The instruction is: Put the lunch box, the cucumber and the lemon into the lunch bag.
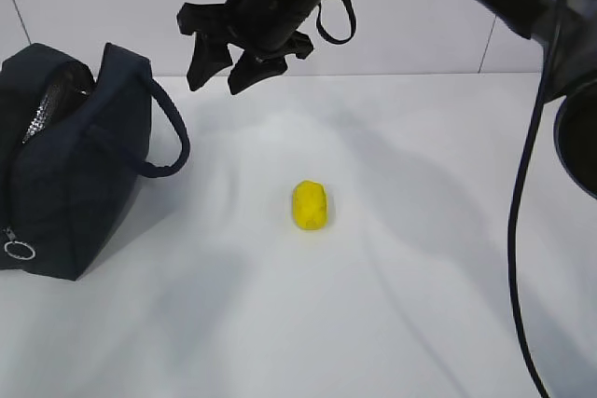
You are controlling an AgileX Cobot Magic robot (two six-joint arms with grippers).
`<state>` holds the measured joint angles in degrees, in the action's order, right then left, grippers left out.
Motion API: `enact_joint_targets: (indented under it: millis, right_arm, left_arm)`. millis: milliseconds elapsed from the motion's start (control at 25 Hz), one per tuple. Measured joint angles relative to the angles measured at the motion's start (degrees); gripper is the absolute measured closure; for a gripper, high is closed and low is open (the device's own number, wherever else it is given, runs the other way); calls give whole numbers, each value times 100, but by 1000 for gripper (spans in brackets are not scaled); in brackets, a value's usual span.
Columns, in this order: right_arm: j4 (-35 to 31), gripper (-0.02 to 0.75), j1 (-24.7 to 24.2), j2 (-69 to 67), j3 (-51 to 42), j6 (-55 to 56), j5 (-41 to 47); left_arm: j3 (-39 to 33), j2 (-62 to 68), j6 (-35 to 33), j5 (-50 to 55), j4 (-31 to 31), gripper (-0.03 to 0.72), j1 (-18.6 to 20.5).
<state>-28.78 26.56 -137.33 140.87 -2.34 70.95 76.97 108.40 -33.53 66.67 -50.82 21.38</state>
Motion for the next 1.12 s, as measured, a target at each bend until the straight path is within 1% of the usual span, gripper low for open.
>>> enact_joint_targets:
  millis: [80,200,320,520,680,800,920,1120]
  right_arm:
    - [427,312,37,0,0,175,0]
    - [895,312,47,0,-75,413,12]
    - [1173,312,47,0,-349,635,12]
    - [1338,312,47,0,-980,979,12]
    - [1887,312,47,188,-1336,1403,12]
    - [2024,312,47,312,-1479,1726,12]
    - [2024,310,47,328,-1652,1920,1]
    - [2024,275,47,328,-1864,2004,1]
  left_arm:
    - [0,0,75,28,78,697,0]
    - [0,0,99,40,90,697,0]
    - [0,0,99,40,111,697,0]
    - [4,0,99,7,186,698,0]
    - [4,0,99,-16,224,698,0]
    - [4,0,99,-49,238,697,0]
    - [4,0,99,-62,238,697,0]
    - [4,0,99,-74,250,697,0]
